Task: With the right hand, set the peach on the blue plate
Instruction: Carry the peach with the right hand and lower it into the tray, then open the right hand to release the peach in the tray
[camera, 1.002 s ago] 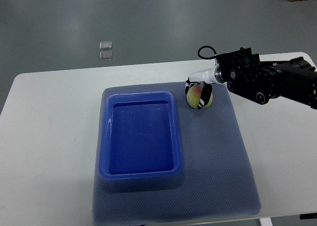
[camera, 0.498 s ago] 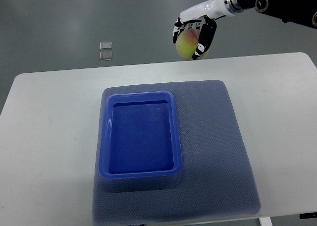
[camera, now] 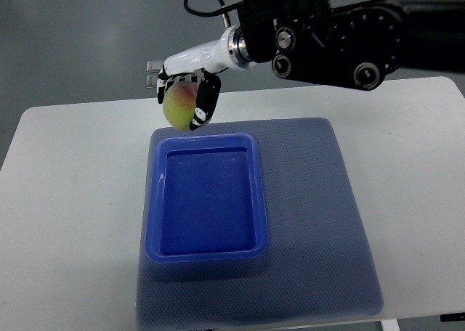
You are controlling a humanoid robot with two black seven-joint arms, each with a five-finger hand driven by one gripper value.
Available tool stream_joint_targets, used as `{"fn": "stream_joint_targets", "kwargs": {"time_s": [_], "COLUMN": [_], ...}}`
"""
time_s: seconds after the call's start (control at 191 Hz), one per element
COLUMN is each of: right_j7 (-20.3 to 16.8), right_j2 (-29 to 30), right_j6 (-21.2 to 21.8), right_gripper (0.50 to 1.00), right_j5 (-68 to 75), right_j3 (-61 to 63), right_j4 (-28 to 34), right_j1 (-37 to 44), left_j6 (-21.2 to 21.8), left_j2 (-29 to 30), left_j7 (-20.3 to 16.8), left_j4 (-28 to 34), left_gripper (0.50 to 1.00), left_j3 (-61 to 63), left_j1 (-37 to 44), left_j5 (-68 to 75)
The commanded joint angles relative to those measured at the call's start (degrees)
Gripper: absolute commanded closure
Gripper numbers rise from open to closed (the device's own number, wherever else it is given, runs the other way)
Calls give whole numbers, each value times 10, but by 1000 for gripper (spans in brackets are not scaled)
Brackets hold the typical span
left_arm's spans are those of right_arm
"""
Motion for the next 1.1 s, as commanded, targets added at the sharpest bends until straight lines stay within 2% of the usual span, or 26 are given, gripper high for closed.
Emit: {"fn": "stream_joint_targets", "kwargs": {"time_s": [0.0,0.189,0.341,0.53,0.535,0.609,0.776,0.818,0.876,0.96,1.007,1.07,1.076,1.097], "right_j7": [-1,-1,1,5,5,5,5,5,5,5,6,6,6,6], "right_j2": [28,28,28,28,28,28,28,28,28,28,28,28,28,28], "right_j6": [-5,-7,-8,-11,-13,-13,-13,-14,-14,-13,-13,-13,-13,-13], "right_gripper": [969,946,920,910,891,848,826,801,724,701,640,634,603,595], "right_j5": [-5,-9,-10,-10,-10,-11,-15,-22,-24,-24,-24,-24,-24,-24], "right_j3": [-2,-3,-2,0,0,0,-1,0,-1,-1,0,0,0,0], "right_j4": [-41,-79,-79,-74,-72,-72,-71,-71,-71,-72,-72,-72,-72,-72], "right_j1": [-38,-102,-145,-168,-171,-175,-185,-197,-205,-212,-215,-216,-217,-218], "left_j6": [0,0,0,0,0,0,0,0,0,0,0,0,0,0], "left_j2": [0,0,0,0,0,0,0,0,0,0,0,0,0,0], "left_j7": [0,0,0,0,0,0,0,0,0,0,0,0,0,0], "left_j4": [0,-1,0,0,0,0,0,0,0,0,0,0,0,0], "left_gripper": [500,500,500,500,500,500,500,500,500,500,500,500,500,500], "left_j3": [-1,-1,-1,0,0,0,0,1,1,1,1,0,0,0], "left_j1": [0,0,0,0,0,0,0,0,0,0,0,0,0,0], "left_j5": [0,0,0,0,0,0,0,0,0,0,0,0,0,0]}}
